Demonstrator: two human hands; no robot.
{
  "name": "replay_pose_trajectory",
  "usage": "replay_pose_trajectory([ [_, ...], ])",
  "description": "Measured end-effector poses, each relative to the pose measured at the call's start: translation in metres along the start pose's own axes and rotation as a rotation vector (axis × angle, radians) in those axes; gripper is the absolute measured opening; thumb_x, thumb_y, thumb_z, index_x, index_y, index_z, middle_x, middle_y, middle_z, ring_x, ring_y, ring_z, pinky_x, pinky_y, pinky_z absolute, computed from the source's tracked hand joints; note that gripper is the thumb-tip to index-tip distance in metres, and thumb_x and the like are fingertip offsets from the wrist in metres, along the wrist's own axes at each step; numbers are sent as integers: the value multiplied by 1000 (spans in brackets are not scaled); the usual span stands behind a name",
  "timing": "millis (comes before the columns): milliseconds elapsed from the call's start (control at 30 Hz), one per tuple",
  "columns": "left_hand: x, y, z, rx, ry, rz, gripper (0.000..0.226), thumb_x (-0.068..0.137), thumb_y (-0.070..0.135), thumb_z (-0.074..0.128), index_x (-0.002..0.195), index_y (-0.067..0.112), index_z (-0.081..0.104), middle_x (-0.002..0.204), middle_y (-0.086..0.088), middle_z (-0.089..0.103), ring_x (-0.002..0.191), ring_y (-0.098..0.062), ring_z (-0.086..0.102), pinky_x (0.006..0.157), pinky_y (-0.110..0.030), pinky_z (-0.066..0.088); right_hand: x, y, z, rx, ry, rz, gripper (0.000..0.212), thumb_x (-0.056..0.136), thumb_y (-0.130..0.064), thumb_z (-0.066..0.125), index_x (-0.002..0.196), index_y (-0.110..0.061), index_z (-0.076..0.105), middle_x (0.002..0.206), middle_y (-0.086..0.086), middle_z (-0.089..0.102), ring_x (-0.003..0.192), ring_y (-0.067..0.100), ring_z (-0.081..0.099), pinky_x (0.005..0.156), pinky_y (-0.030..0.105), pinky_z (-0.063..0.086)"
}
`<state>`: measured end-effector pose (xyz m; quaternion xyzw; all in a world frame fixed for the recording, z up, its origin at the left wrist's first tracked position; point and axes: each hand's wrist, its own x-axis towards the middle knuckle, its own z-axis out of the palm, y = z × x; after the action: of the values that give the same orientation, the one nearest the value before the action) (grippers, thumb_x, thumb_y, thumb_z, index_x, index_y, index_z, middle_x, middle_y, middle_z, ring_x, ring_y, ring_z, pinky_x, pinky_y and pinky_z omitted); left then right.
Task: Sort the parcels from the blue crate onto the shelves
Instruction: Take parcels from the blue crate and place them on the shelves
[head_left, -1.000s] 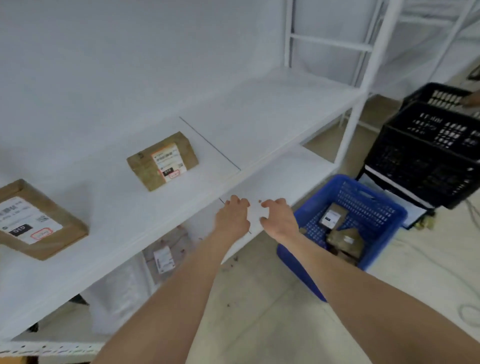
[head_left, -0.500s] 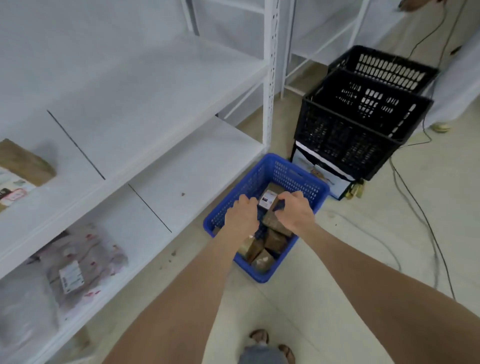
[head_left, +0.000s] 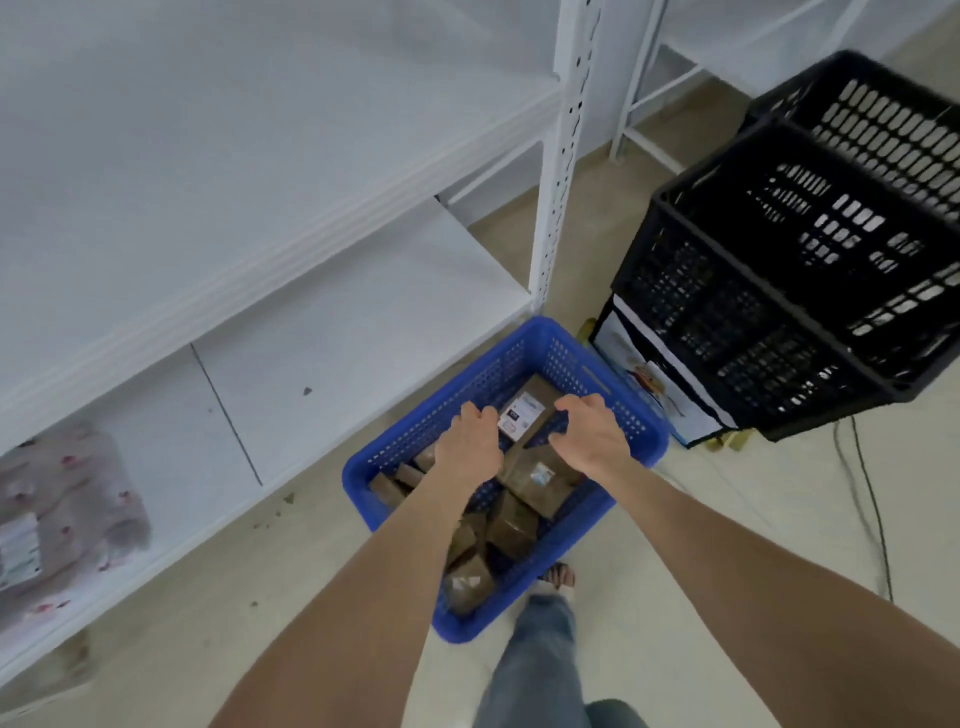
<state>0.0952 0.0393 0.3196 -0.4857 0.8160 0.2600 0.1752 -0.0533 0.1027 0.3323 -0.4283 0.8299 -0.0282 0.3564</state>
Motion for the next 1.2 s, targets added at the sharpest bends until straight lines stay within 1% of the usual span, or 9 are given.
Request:
replay_pose_trajectory([
  [300,128,-5,73,-202,-88,-193,45,93,11,45,137,9,34,134,-17,35,119,-38,47,90,-44,47,147,44,26,-63,-162,-20,66,93,-23,59,149,-22,25,147,9,27,126,30,43,94,40,48],
  [500,213,-26,180,-564,-117,-449,47,91,15,52,134,7,36,132,-15,45,122,-33,47,89,-32,41,257,92,120,-34,-391,-29,82,85,-36,67,150,-25,19,151,9,23,135,33,34,104,44,41],
  [600,246,-40,247,-768,-148,-656,65,92,24,57,144,4,24,140,-15,41,127,-31,44,89,-30,40,307,124,181,-50,-507,25,94,80,-36,72,152,-19,14,154,12,22,140,33,26,110,44,34],
  [667,264,-49,294,-909,-149,-760,75,89,28,62,146,5,20,143,-12,39,128,-30,43,95,-32,40,335,145,223,-48,-579,64,93,78,-35,73,151,-14,19,151,12,31,140,31,30,111,39,33],
  [800,300,-66,374,-1284,-65,-883,92,68,29,79,143,9,29,133,-6,47,120,-28,50,95,-33,45,382,180,297,-46,-598,71,79,71,-41,79,137,-16,46,134,6,54,123,25,52,90,25,41],
  [900,326,-74,418,-1501,34,-912,89,60,26,83,137,6,42,129,-13,56,114,-29,57,101,-43,46,405,193,332,129,-674,156,95,60,-43,87,141,-20,44,135,4,55,118,22,55,88,30,48],
  [1000,333,-70,422,-1601,47,-944,79,69,23,81,135,2,44,133,-12,54,116,-29,56,101,-38,45,415,200,348,244,-747,213,127,31,-59,90,142,-21,41,134,5,55,117,24,55,92,39,49],
  [1133,314,-70,405,-1580,113,-985,55,81,3,70,131,7,48,119,-11,59,109,-28,59,95,-39,50,397,166,317,473,-730,280,72,84,-56,61,141,-17,43,138,6,51,126,27,48,108,43,36],
  [1200,293,-69,380,-1512,154,-966,49,77,1,71,122,10,55,103,-7,62,99,-26,61,86,-39,54,388,146,295,546,-703,305,89,76,-75,55,143,-17,42,142,4,48,130,26,46,108,40,37],
])
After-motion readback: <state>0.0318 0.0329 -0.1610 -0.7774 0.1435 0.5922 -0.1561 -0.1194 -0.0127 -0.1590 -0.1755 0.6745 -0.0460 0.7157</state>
